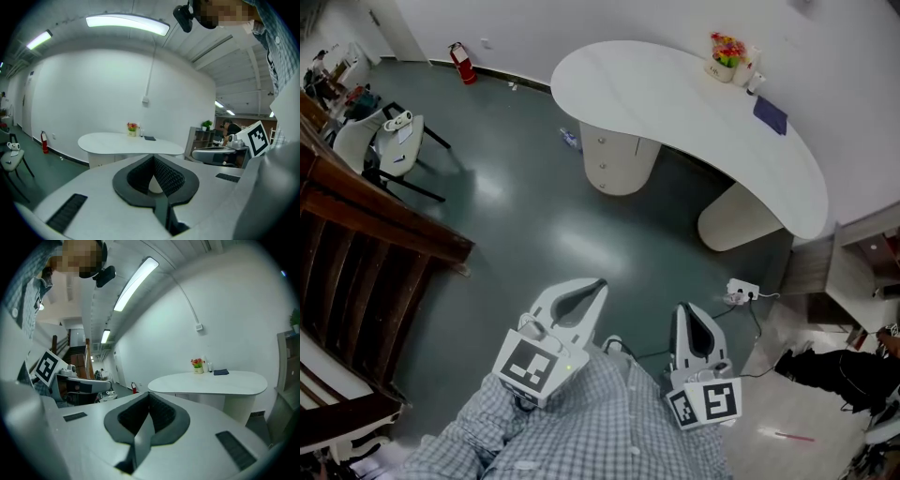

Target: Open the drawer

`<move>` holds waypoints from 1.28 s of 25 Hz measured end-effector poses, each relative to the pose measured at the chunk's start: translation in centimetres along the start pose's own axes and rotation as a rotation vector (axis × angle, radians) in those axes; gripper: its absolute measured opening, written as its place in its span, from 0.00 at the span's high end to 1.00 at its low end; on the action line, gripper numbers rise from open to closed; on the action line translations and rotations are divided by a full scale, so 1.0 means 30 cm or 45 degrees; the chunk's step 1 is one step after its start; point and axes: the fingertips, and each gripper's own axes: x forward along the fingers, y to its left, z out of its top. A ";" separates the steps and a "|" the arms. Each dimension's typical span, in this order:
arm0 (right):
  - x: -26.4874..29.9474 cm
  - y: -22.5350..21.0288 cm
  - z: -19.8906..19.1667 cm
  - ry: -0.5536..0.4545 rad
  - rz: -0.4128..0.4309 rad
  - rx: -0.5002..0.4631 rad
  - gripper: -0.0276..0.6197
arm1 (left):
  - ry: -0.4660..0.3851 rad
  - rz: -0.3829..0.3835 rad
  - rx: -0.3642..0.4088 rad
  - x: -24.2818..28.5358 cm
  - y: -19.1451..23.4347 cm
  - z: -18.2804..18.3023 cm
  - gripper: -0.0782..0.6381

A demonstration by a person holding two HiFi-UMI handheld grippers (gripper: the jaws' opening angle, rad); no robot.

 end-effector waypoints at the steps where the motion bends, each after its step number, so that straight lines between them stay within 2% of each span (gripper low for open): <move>1: -0.004 -0.001 0.000 0.000 0.018 -0.010 0.95 | -0.007 0.018 -0.016 -0.002 0.000 0.000 0.89; 5: -0.026 -0.022 0.004 0.011 0.063 -0.065 0.95 | 0.031 0.132 -0.081 -0.021 0.004 -0.004 0.89; 10: -0.051 -0.028 -0.018 0.024 0.131 -0.106 0.95 | 0.017 0.228 -0.112 -0.062 -0.009 -0.016 0.89; 14: -0.067 0.006 -0.052 0.042 0.195 -0.218 0.95 | -0.044 0.250 -0.197 -0.101 -0.020 -0.032 0.89; 18: -0.055 0.042 -0.063 0.051 0.195 -0.237 0.95 | -0.090 0.296 -0.283 -0.136 0.040 -0.056 0.89; 23: 0.014 0.060 -0.058 0.048 0.122 -0.202 0.95 | -0.124 0.313 -0.411 -0.159 0.159 -0.075 0.89; 25: 0.061 0.086 -0.053 0.053 0.099 -0.139 0.95 | -0.115 0.316 -0.405 -0.183 0.219 -0.073 0.89; 29: 0.187 0.164 -0.038 0.045 0.085 -0.001 0.95 | -0.077 0.321 -0.311 -0.222 0.373 -0.052 0.89; 32: 0.286 0.240 -0.028 0.038 0.063 0.057 0.95 | -0.059 0.293 -0.260 -0.254 0.494 -0.031 0.89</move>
